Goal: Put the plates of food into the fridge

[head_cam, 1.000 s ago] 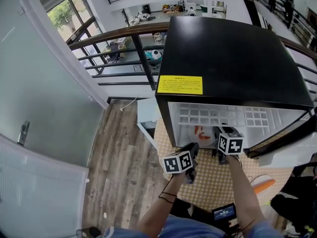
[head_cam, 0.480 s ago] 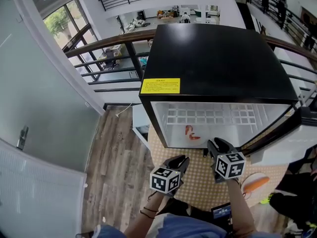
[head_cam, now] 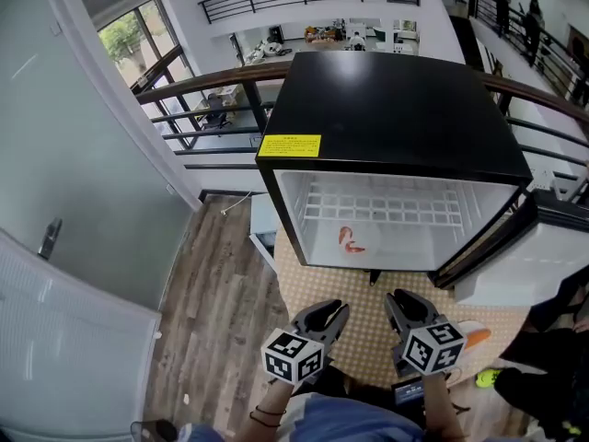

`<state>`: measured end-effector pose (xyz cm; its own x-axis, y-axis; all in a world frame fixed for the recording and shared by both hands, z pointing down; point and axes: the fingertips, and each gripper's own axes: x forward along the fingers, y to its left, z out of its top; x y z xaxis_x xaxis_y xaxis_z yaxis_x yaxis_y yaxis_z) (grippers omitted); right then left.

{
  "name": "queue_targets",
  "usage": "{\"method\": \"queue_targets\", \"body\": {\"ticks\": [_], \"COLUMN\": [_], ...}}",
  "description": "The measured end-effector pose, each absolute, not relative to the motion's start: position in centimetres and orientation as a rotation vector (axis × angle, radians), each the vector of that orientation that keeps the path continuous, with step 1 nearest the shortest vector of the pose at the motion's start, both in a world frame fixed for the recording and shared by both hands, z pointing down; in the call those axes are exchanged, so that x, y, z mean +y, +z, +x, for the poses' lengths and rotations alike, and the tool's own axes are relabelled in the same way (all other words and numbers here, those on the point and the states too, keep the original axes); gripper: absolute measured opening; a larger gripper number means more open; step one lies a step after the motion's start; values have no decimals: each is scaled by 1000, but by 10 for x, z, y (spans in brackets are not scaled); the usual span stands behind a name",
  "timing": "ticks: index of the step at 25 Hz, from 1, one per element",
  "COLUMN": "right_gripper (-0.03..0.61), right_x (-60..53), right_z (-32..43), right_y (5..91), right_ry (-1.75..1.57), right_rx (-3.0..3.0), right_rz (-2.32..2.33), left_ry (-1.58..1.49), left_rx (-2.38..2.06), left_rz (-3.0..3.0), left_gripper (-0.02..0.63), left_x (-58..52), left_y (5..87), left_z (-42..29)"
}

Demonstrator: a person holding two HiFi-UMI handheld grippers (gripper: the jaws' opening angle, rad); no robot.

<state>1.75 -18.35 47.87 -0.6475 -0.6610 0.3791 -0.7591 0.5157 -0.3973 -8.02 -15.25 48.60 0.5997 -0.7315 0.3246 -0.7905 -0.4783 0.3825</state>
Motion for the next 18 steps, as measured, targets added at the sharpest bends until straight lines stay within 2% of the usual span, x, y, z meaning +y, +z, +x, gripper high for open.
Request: {"method": "queue_targets", "body": {"ticks": [8, 18], "right_gripper": [63, 37], "right_x": [-129, -72], "right_z": [43, 78], "right_y": [463, 465], "right_ry": [816, 859], "right_rx": [-2633, -2635], "right_rz": [1153, 1098], "left_ry": [66, 111], "left_rx": [-1245, -1172], "left_rz": [2371, 2423], "left_gripper": [63, 63], "left_x": [-113, -67], "left_y": [453, 453], "left_z": [-45, 5]}}
